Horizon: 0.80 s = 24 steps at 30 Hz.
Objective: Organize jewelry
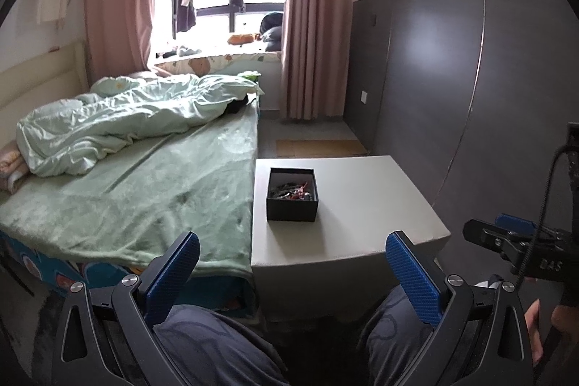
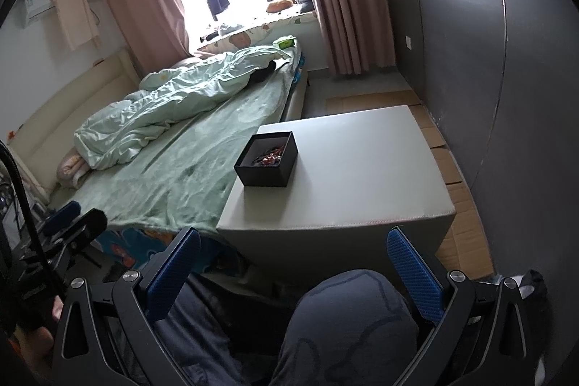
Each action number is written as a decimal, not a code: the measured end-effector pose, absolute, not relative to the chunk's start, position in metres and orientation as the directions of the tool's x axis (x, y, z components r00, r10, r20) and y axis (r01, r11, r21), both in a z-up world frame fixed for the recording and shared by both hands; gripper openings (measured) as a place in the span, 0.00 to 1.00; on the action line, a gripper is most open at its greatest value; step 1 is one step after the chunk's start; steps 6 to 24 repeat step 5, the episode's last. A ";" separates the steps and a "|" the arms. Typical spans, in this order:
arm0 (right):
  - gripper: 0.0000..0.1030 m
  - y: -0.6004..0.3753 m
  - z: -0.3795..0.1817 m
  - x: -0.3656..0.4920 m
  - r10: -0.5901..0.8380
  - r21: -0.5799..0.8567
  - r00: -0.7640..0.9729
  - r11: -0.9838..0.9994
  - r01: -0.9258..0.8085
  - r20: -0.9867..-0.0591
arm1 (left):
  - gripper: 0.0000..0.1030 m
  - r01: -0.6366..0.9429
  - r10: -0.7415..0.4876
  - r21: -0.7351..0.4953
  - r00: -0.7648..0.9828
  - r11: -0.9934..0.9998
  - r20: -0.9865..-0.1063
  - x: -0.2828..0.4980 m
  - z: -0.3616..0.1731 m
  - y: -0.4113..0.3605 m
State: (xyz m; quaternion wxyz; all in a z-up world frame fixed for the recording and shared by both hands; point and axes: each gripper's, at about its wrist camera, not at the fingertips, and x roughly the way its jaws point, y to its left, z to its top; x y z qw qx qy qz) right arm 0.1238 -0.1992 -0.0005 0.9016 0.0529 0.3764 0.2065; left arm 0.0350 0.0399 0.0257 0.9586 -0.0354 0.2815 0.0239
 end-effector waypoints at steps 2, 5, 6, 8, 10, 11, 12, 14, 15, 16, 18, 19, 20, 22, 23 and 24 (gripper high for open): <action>1.00 -0.198 0.000 0.126 0.408 0.251 0.634 0.911 -0.326 -0.657 | 1.00 -0.062 0.026 -0.047 0.843 0.997 -0.537 0.036 0.028 0.040; 1.00 -0.198 0.001 0.129 0.401 0.251 0.640 0.915 -0.317 -0.655 | 1.00 -0.051 0.015 -0.051 0.843 0.997 -0.538 0.041 0.029 0.041; 1.00 -0.198 0.001 0.129 0.401 0.251 0.640 0.915 -0.317 -0.655 | 1.00 -0.051 0.015 -0.051 0.843 0.997 -0.538 0.041 0.029 0.041; 1.00 -0.198 0.001 0.129 0.401 0.251 0.640 0.915 -0.317 -0.655 | 1.00 -0.051 0.015 -0.051 0.843 0.997 -0.538 0.041 0.029 0.041; 1.00 -0.198 0.001 0.129 0.401 0.251 0.640 0.915 -0.317 -0.655 | 1.00 -0.051 0.015 -0.051 0.843 0.997 -0.538 0.041 0.029 0.041; 1.00 -0.198 0.001 0.129 0.401 0.251 0.640 0.915 -0.317 -0.655 | 1.00 -0.051 0.015 -0.051 0.843 0.997 -0.538 0.041 0.029 0.041; 1.00 -0.198 0.001 0.129 0.401 0.251 0.640 0.915 -0.317 -0.655 | 1.00 -0.051 0.015 -0.051 0.843 0.997 -0.538 0.041 0.029 0.041; 1.00 -0.198 0.001 0.129 0.401 0.251 0.640 0.915 -0.317 -0.655 | 1.00 -0.051 0.015 -0.051 0.843 0.997 -0.538 0.041 0.029 0.041; 1.00 -0.198 0.001 0.129 0.401 0.251 0.640 0.915 -0.317 -0.655 | 1.00 -0.051 0.015 -0.051 0.843 0.997 -0.538 0.041 0.029 0.041; 1.00 -0.198 0.001 0.129 0.401 0.251 0.640 0.915 -0.317 -0.655 | 1.00 -0.051 0.015 -0.051 0.843 0.997 -0.538 0.041 0.029 0.041; 1.00 -0.198 0.001 0.129 0.401 0.251 0.640 0.915 -0.317 -0.655 | 1.00 -0.051 0.015 -0.051 0.843 0.997 -0.538 0.041 0.029 0.041; 1.00 -0.198 0.001 0.129 0.401 0.251 0.640 0.915 -0.317 -0.655 | 1.00 -0.051 0.015 -0.051 0.843 0.997 -0.538 0.041 0.029 0.041; 1.00 -0.198 0.001 0.129 0.401 0.251 0.640 0.915 -0.317 -0.655 | 1.00 -0.051 0.015 -0.051 0.843 0.997 -0.538 0.041 0.029 0.041; 1.00 -0.198 0.001 0.129 0.401 0.251 0.640 0.915 -0.317 -0.655 | 1.00 -0.051 0.015 -0.051 0.843 0.997 -0.538 0.041 0.029 0.041; 1.00 -0.198 0.001 0.129 0.401 0.251 0.640 0.915 -0.317 -0.655 | 1.00 -0.051 0.015 -0.051 0.843 0.997 -0.538 0.041 0.029 0.041; 1.00 -0.198 0.001 0.129 0.401 0.251 0.640 0.915 -0.317 -0.655 | 1.00 -0.051 0.015 -0.051 0.843 0.997 -0.538 0.041 0.029 0.041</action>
